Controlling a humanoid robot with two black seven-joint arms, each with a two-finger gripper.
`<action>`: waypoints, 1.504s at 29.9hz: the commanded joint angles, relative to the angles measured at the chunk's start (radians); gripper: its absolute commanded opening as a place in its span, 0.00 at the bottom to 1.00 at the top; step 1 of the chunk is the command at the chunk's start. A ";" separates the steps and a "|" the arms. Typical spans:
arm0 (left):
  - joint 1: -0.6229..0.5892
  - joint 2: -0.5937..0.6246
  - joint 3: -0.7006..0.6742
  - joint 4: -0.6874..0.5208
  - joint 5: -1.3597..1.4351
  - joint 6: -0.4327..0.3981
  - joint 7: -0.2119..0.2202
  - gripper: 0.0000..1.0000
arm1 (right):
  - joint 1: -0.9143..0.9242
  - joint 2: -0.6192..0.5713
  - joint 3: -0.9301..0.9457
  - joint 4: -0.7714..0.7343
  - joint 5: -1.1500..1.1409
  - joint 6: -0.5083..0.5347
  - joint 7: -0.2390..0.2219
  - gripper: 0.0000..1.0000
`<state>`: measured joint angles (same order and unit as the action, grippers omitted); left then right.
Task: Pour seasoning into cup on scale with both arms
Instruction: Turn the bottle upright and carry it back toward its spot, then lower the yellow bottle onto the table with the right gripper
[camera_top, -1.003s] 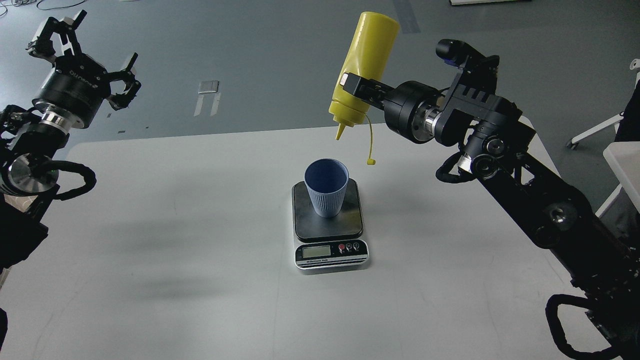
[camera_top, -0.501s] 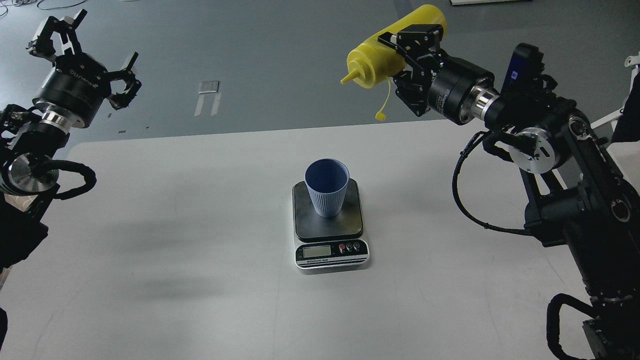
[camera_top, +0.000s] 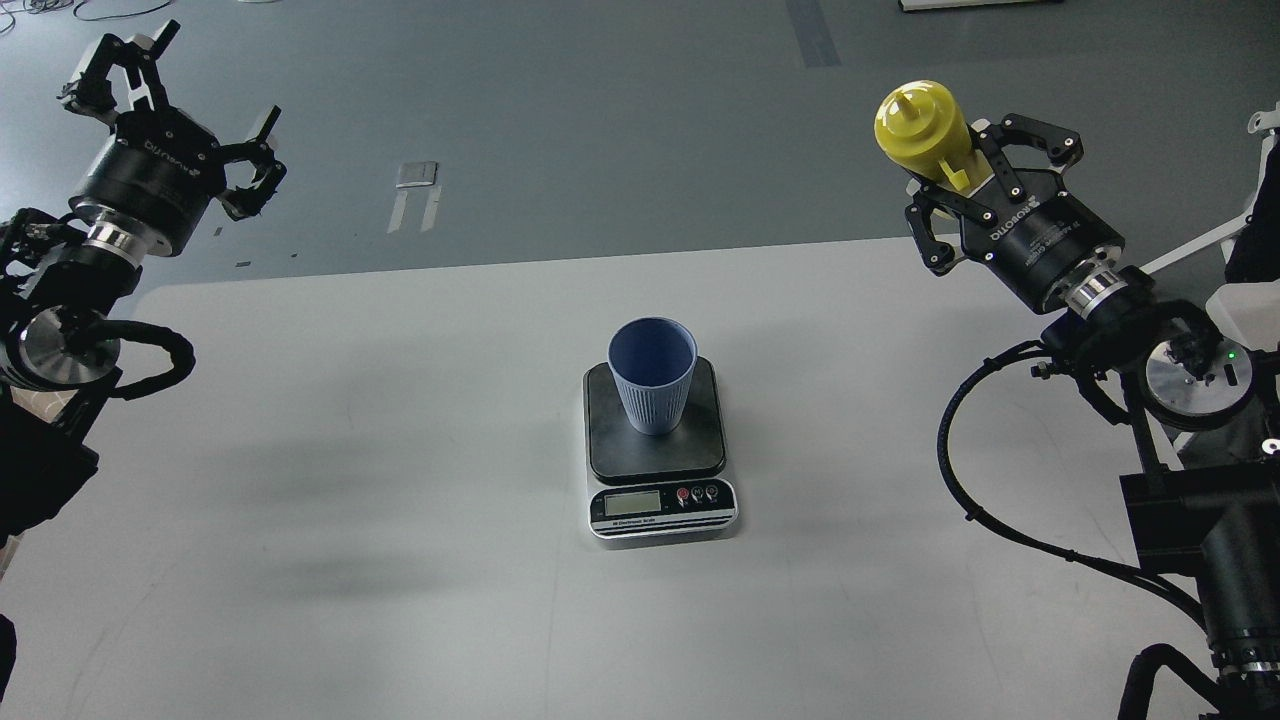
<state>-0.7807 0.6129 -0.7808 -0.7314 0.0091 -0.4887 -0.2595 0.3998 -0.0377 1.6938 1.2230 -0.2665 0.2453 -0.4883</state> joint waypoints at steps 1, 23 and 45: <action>0.000 -0.001 0.000 0.000 0.000 0.000 0.002 0.98 | -0.038 0.024 0.036 0.001 0.075 0.000 0.000 0.00; 0.000 -0.012 0.000 -0.003 0.000 0.000 0.005 0.98 | -0.251 0.038 0.087 0.007 0.401 0.011 0.000 0.02; -0.003 -0.010 0.000 -0.003 0.002 0.000 0.008 0.98 | -0.346 0.038 -0.014 -0.005 0.625 0.019 0.000 0.16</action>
<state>-0.7825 0.6014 -0.7808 -0.7349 0.0107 -0.4887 -0.2518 0.0664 0.0001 1.6798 1.2200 0.3352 0.2628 -0.4885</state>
